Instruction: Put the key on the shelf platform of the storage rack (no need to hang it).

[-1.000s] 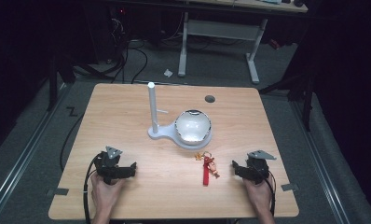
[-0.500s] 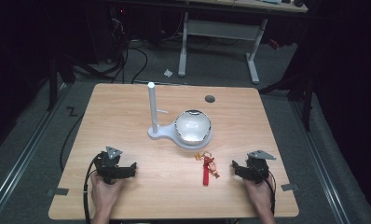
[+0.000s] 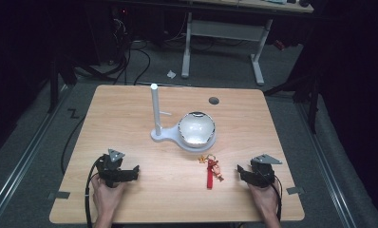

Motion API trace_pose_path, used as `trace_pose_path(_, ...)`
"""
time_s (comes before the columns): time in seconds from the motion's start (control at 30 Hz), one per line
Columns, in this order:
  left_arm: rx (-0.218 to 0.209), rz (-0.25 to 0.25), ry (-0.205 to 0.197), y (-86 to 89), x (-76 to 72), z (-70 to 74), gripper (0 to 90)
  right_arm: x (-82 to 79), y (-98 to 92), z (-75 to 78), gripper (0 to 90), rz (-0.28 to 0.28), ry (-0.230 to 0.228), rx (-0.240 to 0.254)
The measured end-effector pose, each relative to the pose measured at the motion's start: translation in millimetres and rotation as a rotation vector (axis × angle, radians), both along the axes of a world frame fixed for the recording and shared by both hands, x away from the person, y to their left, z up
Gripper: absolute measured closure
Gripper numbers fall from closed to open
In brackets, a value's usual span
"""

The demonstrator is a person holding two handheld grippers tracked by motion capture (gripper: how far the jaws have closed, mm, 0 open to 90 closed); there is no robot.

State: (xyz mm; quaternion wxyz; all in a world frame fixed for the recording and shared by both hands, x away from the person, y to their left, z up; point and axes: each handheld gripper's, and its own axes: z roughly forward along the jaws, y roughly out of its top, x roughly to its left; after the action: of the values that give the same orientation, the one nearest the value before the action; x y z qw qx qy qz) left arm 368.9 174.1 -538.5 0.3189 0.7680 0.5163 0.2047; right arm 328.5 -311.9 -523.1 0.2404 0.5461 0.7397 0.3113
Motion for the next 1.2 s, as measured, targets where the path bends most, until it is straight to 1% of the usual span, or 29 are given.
trace_pose_path(0.07, 0.000, -0.001, 0.000, -0.1, 0.0, 0.0, 0.4, -2.8, 2.7, 4.0, 42.8, 0.017, -0.008, 0.013)
trace_pose_path(0.1, 0.000, -0.001, 0.000, -0.1, -0.1, 0.0, 0.4, -2.8, 2.7, 4.0, 42.8, 0.017, -0.008, 0.013)
trace_pose_path(0.2, 0.000, -0.001, 0.000, -0.2, -0.1, -0.1, 0.4, -6.8, 6.6, 8.2, 44.9, 0.054, -0.018, 0.038)
trace_pose_path(0.27, 0.000, -0.002, 0.000, -0.1, -0.1, 0.0, 0.4, -9.7, 10.7, 9.4, 45.8, 0.076, -0.020, 0.040)
trace_pose_path(0.3, 0.000, -0.001, 0.000, -0.2, 0.0, 0.0, 0.5, -11.9, 14.9, 10.3, 47.3, 0.100, -0.023, 0.043)
trace_pose_path(0.33, 0.000, -0.001, 0.000, -0.2, 0.0, 0.0, 0.5, -13.1, 17.3, 11.1, 47.8, 0.112, -0.023, 0.049)
trace_pose_path(0.37, 0.000, -0.001, 0.000, -0.2, 0.0, 0.0, 0.5, -13.1, 17.3, 11.1, 47.8, 0.112, -0.023, 0.049)
trace_pose_path(0.4, 0.000, -0.001, 0.000, -0.2, 0.1, 0.0, 0.4, -14.8, 22.7, 13.0, 48.6, 0.138, -0.024, 0.054)
trace_pose_path(0.47, 0.000, -0.001, 0.001, -0.2, 0.1, 0.0, 0.5, -15.9, 29.0, 15.1, 49.6, 0.167, -0.021, 0.060)
trace_pose_path(0.5, 0.000, -0.001, 0.001, -0.2, 0.1, 0.0, 0.5, -15.9, 29.0, 15.1, 49.6, 0.167, -0.021, 0.060)
trace_pose_path(0.53, 0.000, -0.001, 0.001, -0.2, 0.1, 0.0, 0.5, -16.5, 35.2, 16.6, 50.3, 0.189, -0.013, 0.069)
trace_pose_path(0.57, 0.000, -0.001, 0.001, -0.2, 0.1, 0.0, 0.4, -16.7, 38.0, 17.2, 50.6, 0.202, -0.012, 0.069)
trace_pose_path(0.6, 0.000, -0.001, 0.001, -0.2, 0.2, 0.0, 0.4, -16.7, 38.0, 17.2, 50.6, 0.202, -0.012, 0.069)
trace_pose_path(0.7, -0.001, -0.001, 0.001, -0.3, 0.3, 0.0, 0.5, -16.6, 47.5, 17.5, 50.9, 0.234, -0.010, 0.070)
trace_pose_path(0.9, -0.001, -0.002, 0.001, -0.4, 0.4, 0.0, 0.4, -13.4, 57.4, 15.6, 51.8, 0.263, -0.001, 0.081)
trace_pose_path(1.03, -0.001, -0.001, -0.001, -0.5, 0.5, -0.1, 0.4, -10.2, 61.9, 14.2, 52.0, 0.278, 0.004, 0.079)
trace_pose_path(1.2, -0.001, -0.001, -0.001, -0.5, 0.6, -0.1, 0.4, -3.6, 71.8, 11.2, 51.9, 0.292, 0.012, 0.072)
